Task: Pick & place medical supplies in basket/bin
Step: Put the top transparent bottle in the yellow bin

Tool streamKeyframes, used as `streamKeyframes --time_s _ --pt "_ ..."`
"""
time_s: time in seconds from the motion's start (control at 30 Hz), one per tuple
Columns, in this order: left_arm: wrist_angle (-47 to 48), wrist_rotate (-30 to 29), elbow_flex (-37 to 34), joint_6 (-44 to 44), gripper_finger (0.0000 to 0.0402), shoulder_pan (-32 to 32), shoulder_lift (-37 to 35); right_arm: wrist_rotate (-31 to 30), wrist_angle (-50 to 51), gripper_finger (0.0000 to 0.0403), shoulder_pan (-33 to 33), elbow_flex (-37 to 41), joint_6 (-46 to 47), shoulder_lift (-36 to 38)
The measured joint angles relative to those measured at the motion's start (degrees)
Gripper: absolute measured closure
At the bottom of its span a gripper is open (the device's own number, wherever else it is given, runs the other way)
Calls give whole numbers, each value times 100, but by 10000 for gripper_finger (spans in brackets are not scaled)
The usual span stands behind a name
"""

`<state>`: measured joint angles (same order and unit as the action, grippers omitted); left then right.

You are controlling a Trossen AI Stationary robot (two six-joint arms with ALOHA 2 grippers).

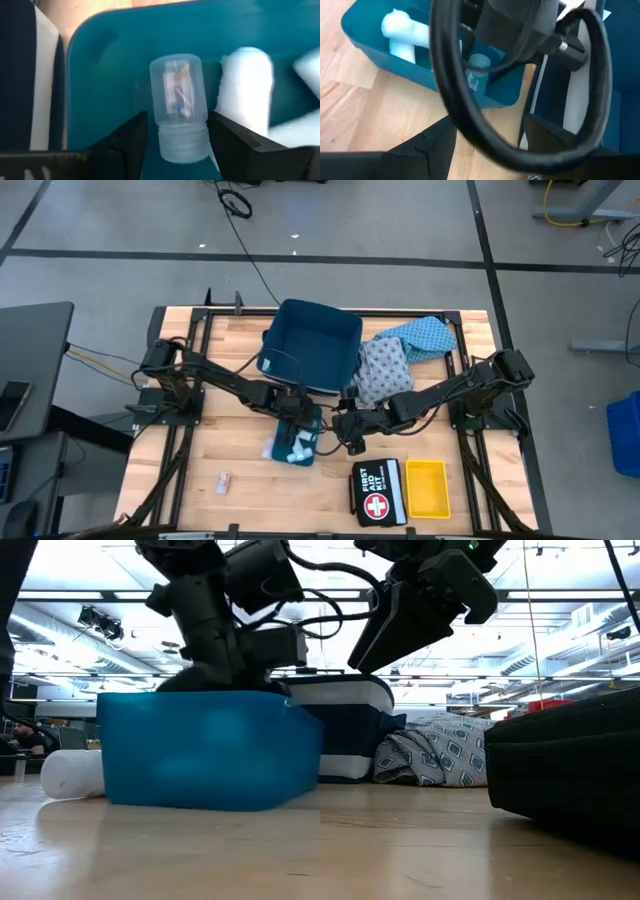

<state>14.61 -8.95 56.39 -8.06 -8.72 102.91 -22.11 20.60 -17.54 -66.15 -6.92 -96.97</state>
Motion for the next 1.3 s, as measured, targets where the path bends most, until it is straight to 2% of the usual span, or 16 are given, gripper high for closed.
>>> streamKeyframes --time_s 0.2,0.4,0.7,0.87,1.3 --pt "-64 -151 15 -60 221 17 123 -2 5 163 0 0 2 0" --pt "-163 -568 -8 29 274 5 100 -4 2 163 0 0 4 0" --pt "-228 -590 -15 226 275 -51 76 -11 19 163 -2 0 27 0" --pt "-162 -797 -15 287 275 -172 -14 2 22 163 -2 0 26 0" --pt "211 -1266 -15 621 275 -426 -892 73 -13 163 -2 0 130 0"
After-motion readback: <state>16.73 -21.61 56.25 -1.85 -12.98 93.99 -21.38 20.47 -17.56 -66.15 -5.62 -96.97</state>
